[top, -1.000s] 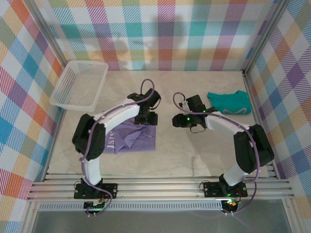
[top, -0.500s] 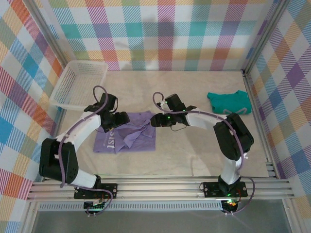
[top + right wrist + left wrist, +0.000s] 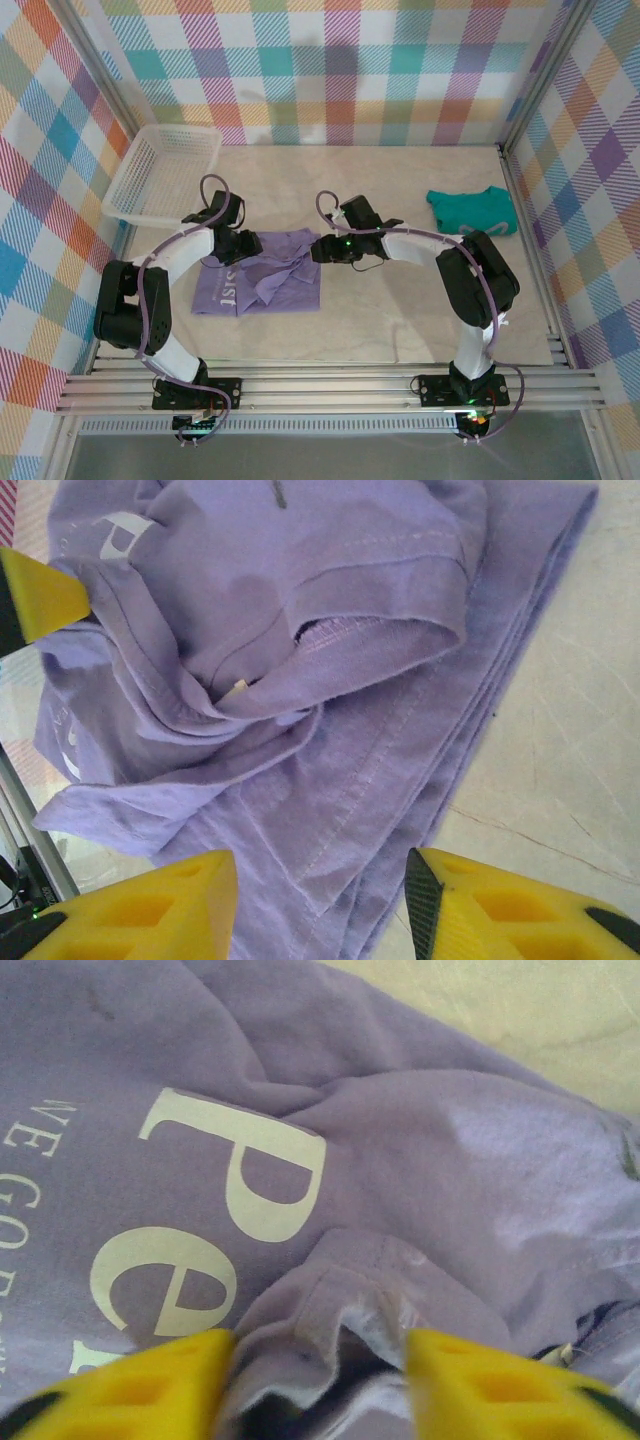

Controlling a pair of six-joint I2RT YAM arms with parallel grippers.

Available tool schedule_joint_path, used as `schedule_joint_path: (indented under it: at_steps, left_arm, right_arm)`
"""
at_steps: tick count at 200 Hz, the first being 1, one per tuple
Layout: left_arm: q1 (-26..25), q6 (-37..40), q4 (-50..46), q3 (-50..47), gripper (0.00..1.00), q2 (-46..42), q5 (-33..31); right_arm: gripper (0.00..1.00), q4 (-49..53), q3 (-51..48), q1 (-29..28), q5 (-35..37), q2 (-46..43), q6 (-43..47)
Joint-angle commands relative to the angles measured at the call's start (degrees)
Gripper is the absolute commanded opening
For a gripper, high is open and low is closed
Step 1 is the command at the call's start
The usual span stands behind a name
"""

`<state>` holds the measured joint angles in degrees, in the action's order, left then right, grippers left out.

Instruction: Fold the inside-out t-shirt

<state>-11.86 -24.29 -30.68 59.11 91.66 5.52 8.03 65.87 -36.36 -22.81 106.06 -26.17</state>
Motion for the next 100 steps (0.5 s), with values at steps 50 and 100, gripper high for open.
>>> schedule_joint_path:
  at_steps: [50, 100]
  left_arm:
    - [-10.11, -1.59, -6.76, -2.9, 0.0, -9.6, 0.65]
    - [-26.6, -11.43, -3.0, -7.76, 0.02, -14.81, 4.18]
  right_arm:
    - [0.5, 4.85, -0.54, 0.56, 2.3, -2.38, 3.05]
    - [0.51, 8.2, -2.99, 6.26, 4.22, -5.31, 4.46]
